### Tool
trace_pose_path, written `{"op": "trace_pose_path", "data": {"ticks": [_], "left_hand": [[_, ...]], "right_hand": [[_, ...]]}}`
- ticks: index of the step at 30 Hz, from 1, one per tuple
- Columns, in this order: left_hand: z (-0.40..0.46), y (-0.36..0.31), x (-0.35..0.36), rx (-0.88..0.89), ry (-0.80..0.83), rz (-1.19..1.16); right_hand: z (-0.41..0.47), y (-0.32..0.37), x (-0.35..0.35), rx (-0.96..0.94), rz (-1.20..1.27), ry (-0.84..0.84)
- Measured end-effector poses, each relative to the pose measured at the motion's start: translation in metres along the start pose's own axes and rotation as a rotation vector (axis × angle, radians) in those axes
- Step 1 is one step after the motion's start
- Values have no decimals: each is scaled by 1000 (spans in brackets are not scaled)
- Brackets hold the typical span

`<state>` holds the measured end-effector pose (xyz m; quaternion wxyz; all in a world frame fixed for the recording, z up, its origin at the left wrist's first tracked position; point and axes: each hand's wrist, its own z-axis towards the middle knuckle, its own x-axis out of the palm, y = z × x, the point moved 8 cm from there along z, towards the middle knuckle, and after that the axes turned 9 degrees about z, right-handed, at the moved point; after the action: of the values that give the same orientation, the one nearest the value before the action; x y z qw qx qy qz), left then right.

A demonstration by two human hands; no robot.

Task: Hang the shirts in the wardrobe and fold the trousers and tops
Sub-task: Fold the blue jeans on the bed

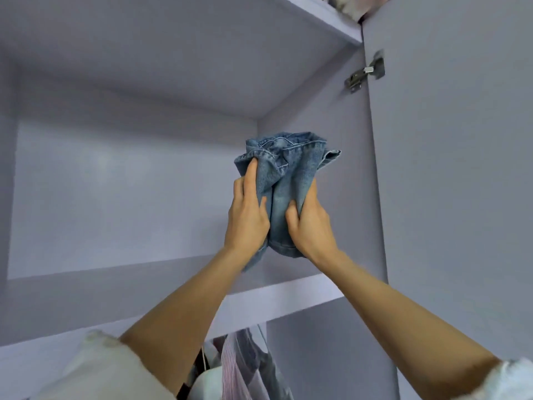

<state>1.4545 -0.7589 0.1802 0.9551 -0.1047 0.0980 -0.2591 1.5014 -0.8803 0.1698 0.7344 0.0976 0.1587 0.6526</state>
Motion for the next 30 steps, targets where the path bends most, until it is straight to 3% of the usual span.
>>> {"op": "trace_pose_path", "data": {"ticks": [5,9,12,14,16,18,20,22,24,25,27,30], "left_hand": [[72,100,48,-110,76,84],[107,181,86,-241,144,108],[112,251,104,-526,291,198],[99,303,100,-750,363,522],[95,330,91,-699,398,959],[106,336,101,-489,443,1117],[107,343,128,-401,644,1014],[79,344,166,-408,1020,859],[37,343,191,-421,1306,848],[24,344,194,-433,1334,887],[17,347,193,-426,1221,950],[19,344,188,-342,1098,1043]], "right_hand": [[81,-83,66,29,-87,108],[128,-170,123,188,-58,257],[150,-227,152,339,-109,438],[162,-268,164,397,-353,528],[170,-290,170,327,-558,559],[164,-290,187,180,-545,628],[135,-292,213,196,-496,887],[98,-298,232,288,-585,1175],[77,-303,237,328,-713,1333],[73,-305,234,345,-767,1375],[65,-312,231,362,-811,1413],[52,-319,233,316,-761,1344]]}}
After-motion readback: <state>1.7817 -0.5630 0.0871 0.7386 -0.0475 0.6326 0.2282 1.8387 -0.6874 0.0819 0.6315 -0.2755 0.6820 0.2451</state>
